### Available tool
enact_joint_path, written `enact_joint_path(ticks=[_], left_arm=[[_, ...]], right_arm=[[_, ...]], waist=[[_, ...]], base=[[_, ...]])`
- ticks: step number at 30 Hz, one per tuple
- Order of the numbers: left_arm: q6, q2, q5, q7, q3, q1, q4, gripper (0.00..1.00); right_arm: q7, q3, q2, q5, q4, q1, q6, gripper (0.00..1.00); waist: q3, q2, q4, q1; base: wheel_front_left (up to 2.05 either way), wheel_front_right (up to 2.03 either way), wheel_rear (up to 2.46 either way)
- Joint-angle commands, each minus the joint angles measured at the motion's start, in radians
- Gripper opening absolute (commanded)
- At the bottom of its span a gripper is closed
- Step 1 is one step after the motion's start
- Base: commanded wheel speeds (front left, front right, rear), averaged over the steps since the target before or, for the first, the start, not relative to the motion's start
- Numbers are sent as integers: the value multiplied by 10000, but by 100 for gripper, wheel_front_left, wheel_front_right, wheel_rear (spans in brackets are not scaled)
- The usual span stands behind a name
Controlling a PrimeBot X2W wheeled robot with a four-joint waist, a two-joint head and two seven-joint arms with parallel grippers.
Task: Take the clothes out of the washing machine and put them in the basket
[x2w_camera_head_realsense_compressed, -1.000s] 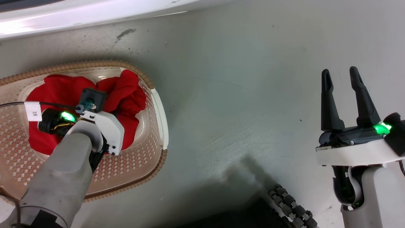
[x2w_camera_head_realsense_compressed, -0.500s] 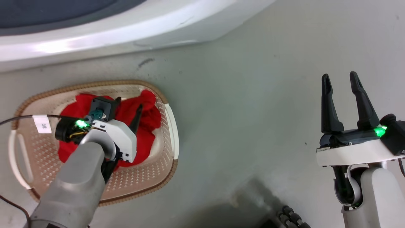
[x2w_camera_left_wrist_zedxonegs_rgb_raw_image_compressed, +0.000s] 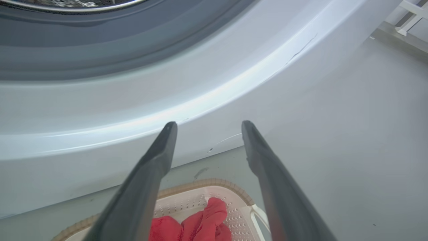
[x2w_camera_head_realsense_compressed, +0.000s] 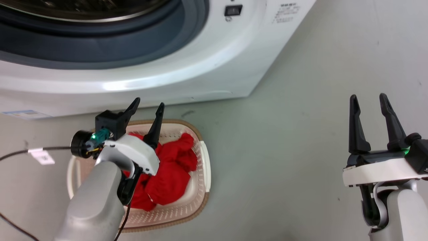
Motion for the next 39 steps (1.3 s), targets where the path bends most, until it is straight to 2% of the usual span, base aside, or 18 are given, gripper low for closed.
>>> enact_joint_path(ticks=[1,4,5,7,9,17,27,39], left_arm=[[4,-67,109,-22,83,250,-133,100],[85,-79,524,-23,618,692,-814,100],[139,-183,815,-22,1164,1275,-1509,100],[187,-247,966,-24,1563,1654,-1969,100],[227,-328,1115,-22,1975,2066,-2469,100],[544,-833,2061,-22,3343,3906,-4621,100],[658,-1627,2593,-22,4254,5812,-5694,100],[726,-1961,3506,-22,4345,6538,-5651,100]], right_arm=[[-22,-45,-10,-46,41,163,-8,100],[-23,-95,-8,-108,84,274,-7,100],[-23,-238,-5,-106,118,433,-7,100],[-23,-291,-5,22,167,518,-7,100],[-23,-74,6,-422,41,632,-7,100],[-23,-57,-11,-211,64,1180,-7,100],[-23,53,-10,-90,110,2079,-7,100],[-23,34,-10,-15,206,2488,-7,100]], waist=[[-766,-1,494,1],[-1326,-1,643,1],[-1853,-1,827,1],[-2201,-1,940,1],[-2500,-1,1044,1],[-3476,-1,1384,1],[-4514,-1,1437,1],[-4955,-1,1325,1]], base=[[0,0,0],[0,0,0],[0,0,0],[0,0,0],[0,0,0],[0,0,0],[0,0,0],[0,0,0]])
